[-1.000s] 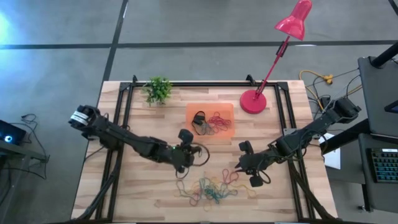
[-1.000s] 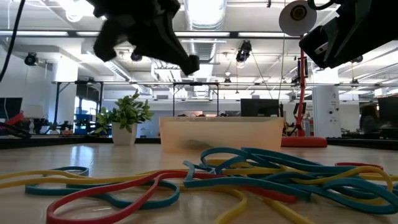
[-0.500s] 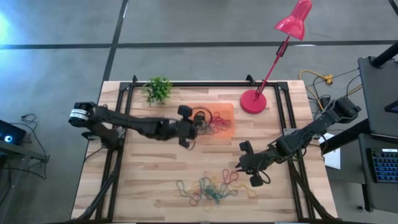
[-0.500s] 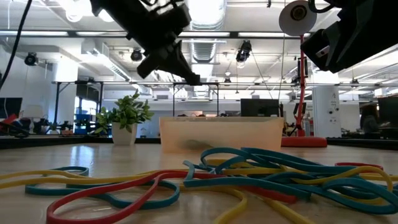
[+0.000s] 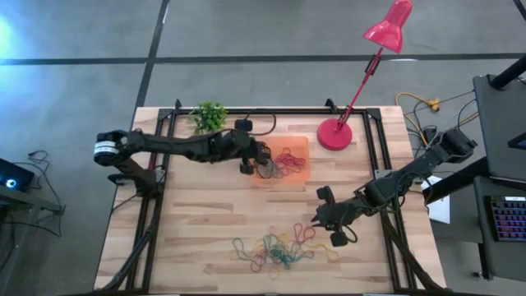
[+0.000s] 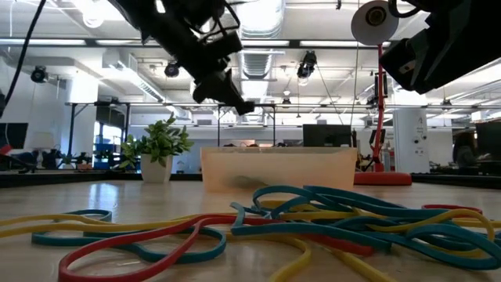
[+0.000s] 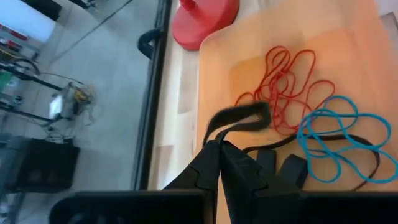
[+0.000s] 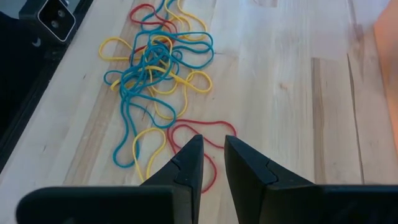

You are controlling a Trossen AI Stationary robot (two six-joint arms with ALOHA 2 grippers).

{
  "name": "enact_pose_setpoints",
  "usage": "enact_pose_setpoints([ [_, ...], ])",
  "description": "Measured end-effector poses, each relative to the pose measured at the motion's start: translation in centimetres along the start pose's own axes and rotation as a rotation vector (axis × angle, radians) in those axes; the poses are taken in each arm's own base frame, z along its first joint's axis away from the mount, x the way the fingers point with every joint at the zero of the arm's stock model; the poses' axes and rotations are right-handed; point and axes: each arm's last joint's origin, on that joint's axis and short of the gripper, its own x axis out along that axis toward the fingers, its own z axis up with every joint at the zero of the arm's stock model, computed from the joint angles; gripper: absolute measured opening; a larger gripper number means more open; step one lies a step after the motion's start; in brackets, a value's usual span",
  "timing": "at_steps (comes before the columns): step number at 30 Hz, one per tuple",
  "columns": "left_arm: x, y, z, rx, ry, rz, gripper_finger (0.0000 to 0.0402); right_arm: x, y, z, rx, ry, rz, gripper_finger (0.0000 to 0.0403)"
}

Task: Pick and place rubber bands into bin
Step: Put the black rubber band into the bin, then put the right red rubber band into the bin

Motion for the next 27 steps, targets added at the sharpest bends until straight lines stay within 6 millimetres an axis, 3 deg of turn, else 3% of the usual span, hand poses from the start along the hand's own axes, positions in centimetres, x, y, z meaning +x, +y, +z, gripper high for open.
enact_pose_setpoints([
  [10,2.4,-0.4,-1.3,-0.024,0.043,-0.070,0.0004,0.3,-0.2,-0.7,0.021,0.020,-0.007,0.0056],
  [18,2.5,-0.5,-1.3,-0.023,0.045,-0.076,0.0076,0.3,-0.2,-0.8,0.022,0.019,-0.007,0.0056],
  [22,1.6,-0.7,-0.9,-0.030,0.047,-0.102,0.0102,0.3,-0.2,-0.8,0.032,0.019,-0.007,0.0056],
  [27,-1.1,-2.7,0.4,-0.051,0.018,-0.282,0.0109,0.6,-0.4,-1.4,0.076,0.020,-0.008,0.0056],
])
